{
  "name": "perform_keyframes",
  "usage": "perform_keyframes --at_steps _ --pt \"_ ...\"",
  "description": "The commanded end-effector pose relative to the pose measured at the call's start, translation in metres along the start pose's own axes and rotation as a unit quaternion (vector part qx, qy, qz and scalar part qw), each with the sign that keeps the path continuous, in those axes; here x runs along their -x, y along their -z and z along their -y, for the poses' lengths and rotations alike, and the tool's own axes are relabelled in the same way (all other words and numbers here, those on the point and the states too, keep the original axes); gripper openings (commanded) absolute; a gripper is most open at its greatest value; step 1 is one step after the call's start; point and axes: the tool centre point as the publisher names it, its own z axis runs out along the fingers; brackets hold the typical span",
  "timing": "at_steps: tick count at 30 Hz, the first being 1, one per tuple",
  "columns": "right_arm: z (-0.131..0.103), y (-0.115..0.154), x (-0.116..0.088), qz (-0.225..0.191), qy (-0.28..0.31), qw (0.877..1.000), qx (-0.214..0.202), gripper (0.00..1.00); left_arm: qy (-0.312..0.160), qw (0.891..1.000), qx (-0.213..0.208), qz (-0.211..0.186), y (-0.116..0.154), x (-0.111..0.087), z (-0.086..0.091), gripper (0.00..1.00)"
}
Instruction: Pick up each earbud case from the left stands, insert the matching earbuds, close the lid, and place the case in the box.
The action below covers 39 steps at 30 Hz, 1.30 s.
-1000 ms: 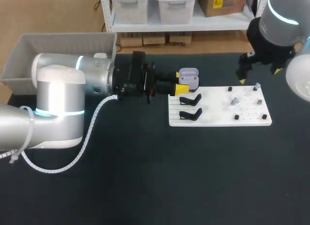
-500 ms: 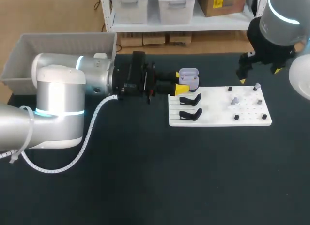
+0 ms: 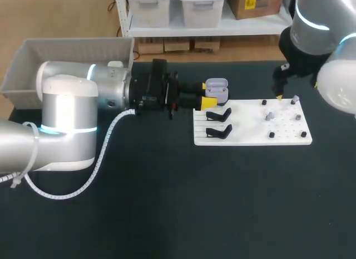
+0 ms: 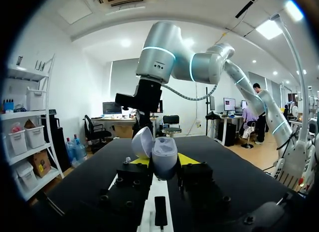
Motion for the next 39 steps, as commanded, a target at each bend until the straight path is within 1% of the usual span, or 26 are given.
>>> perform_keyframes --at_steps 1,7,9,11,13,14,16,17,19,21,23,25,35,39 --pt "0.004 -0.016 0.013 -0.03 0.003 1.0 0.004 1.0 -0.001 1.0 0.002 0.001 0.0 0.0 0.001 0.0" --pt "0.009 -0.026 0.011 -0.036 0.021 0.999 0.005 1.0 -0.001 1.0 0.002 0.001 0.0 0.0 0.001 0.0" --pt "0.01 -0.027 0.01 -0.035 0.023 0.999 0.005 0.9 -0.001 1.0 0.002 0.001 0.0 0.0 0.001 0.0" --pt "0.01 -0.029 0.01 -0.034 0.027 0.999 0.006 0.86 -0.001 1.0 0.002 0.001 0.0 0.0 0.001 0.0" --pt "0.012 -0.032 0.009 -0.034 0.029 0.999 0.005 0.87 -0.001 1.0 0.002 0.001 0.0 0.0 0.001 0.0" --pt "0.012 -0.034 0.009 -0.034 0.031 0.999 0.005 0.81 -0.001 1.0 0.002 0.001 0.0 0.0 0.001 0.0" --pt "0.013 -0.037 0.009 -0.034 0.032 0.999 0.005 0.84 -0.001 1.0 0.002 0.001 0.0 0.0 0.001 0.0" --pt "0.014 -0.038 0.01 -0.033 0.032 0.999 0.004 0.83 -0.001 1.0 0.002 0.001 0.0 0.0 0.001 0.0" --pt "0.015 -0.04 0.012 -0.031 0.035 0.999 -0.002 0.68 -0.001 1.0 0.002 0.001 0.0 0.0 0.001 0.0" --pt "0.016 -0.042 0.013 -0.03 0.034 0.999 -0.003 0.58 -0.001 1.0 0.002 0.001 0.0 0.0 0.001 0.0" --pt "0.017 -0.045 0.013 -0.031 0.035 0.999 -0.004 0.51 -0.001 1.0 0.002 0.001 0.0 0.0 0.001 0.0" --pt "0.017 -0.048 0.014 -0.033 0.037 0.999 -0.005 0.47 -0.001 1.0 0.002 0.001 0.0 0.0 0.001 0.0" --pt "0.02 -0.057 0.013 -0.044 0.041 0.998 -0.006 0.47 -0.001 1.0 0.002 0.001 0.0 0.0 0.001 0.0" --pt "0.021 -0.06 0.013 -0.049 0.041 0.998 -0.007 0.46 -0.001 1.0 0.002 0.001 0.0 0.0 0.001 0.0"
